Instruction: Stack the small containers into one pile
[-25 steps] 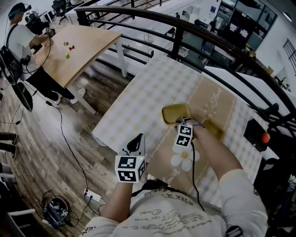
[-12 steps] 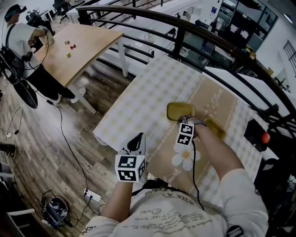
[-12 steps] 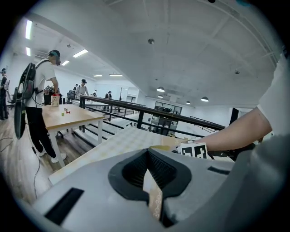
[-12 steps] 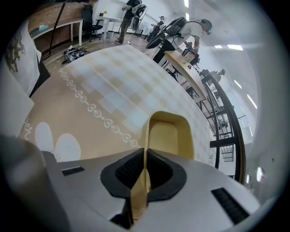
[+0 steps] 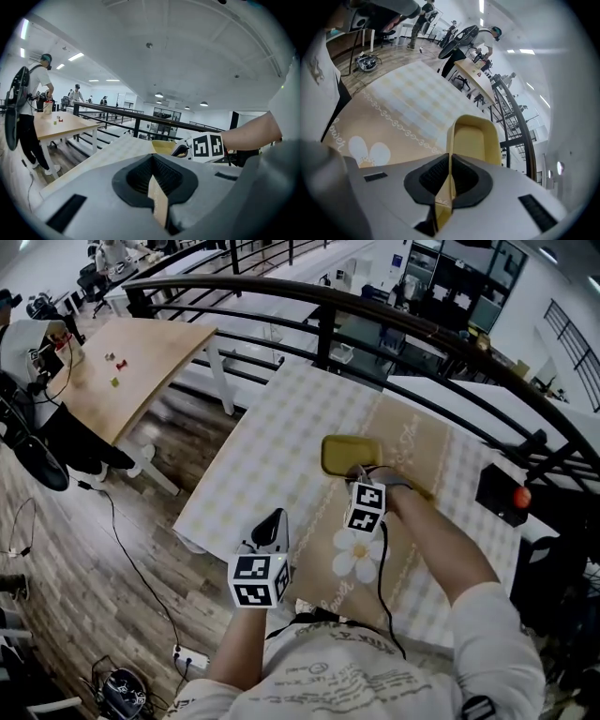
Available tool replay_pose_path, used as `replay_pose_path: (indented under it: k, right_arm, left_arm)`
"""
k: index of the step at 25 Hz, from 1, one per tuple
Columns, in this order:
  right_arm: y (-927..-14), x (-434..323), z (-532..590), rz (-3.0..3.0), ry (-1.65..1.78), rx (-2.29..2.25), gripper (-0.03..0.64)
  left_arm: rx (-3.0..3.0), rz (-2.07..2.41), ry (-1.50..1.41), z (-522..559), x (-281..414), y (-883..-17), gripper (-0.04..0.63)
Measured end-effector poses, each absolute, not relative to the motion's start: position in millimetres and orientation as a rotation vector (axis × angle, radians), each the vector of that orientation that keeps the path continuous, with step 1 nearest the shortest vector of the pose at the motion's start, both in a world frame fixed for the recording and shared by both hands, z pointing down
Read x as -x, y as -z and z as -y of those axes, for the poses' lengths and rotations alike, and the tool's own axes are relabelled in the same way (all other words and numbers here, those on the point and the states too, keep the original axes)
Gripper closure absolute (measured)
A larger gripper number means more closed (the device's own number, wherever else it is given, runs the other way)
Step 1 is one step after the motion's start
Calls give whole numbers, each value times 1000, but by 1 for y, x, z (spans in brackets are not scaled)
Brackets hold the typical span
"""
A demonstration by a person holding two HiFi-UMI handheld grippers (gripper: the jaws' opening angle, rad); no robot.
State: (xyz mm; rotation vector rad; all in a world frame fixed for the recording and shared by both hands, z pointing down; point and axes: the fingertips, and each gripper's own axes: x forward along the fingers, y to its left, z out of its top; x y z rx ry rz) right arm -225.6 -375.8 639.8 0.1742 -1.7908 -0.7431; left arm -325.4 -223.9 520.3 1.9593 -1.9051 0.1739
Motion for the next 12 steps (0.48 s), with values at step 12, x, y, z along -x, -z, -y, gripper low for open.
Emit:
replay_pose_path:
  k: [12]
  right_arm:
    - [-592,116,392,1797,600,-457,598]
  left_arm:
    - [-2161,1735,-206,265,238,-504,589]
